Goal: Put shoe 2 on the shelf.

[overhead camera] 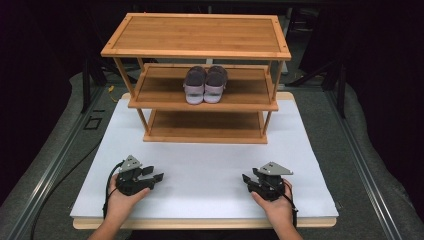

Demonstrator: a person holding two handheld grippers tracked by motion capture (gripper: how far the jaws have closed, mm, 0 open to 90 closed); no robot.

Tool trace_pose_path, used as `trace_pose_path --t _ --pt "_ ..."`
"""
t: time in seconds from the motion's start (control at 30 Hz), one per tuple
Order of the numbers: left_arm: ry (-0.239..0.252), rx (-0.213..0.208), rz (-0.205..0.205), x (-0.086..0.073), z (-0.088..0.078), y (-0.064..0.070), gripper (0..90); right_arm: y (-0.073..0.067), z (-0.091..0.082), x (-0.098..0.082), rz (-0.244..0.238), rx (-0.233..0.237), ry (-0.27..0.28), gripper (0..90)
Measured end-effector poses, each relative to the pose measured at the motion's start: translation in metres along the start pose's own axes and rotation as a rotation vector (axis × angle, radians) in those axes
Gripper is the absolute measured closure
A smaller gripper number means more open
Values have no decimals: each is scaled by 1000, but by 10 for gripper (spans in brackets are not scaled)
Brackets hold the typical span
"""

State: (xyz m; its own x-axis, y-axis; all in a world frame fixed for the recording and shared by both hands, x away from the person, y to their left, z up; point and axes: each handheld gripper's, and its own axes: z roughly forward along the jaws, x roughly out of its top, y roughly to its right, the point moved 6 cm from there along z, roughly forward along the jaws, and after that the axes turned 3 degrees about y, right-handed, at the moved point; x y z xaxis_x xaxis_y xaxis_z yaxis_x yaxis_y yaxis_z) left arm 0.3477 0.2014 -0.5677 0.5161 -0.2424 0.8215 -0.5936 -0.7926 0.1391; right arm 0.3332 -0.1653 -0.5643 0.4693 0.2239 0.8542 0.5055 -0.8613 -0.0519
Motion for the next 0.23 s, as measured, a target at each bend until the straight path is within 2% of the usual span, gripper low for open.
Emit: trace_pose_path --t 0.1,0.23 --pt "10 2 19 1 -1 0 463 0 0 0 0 -8 3 523" --pt "32 0 19 3 -2 0 460 2 1 1 1 -11 12 494"
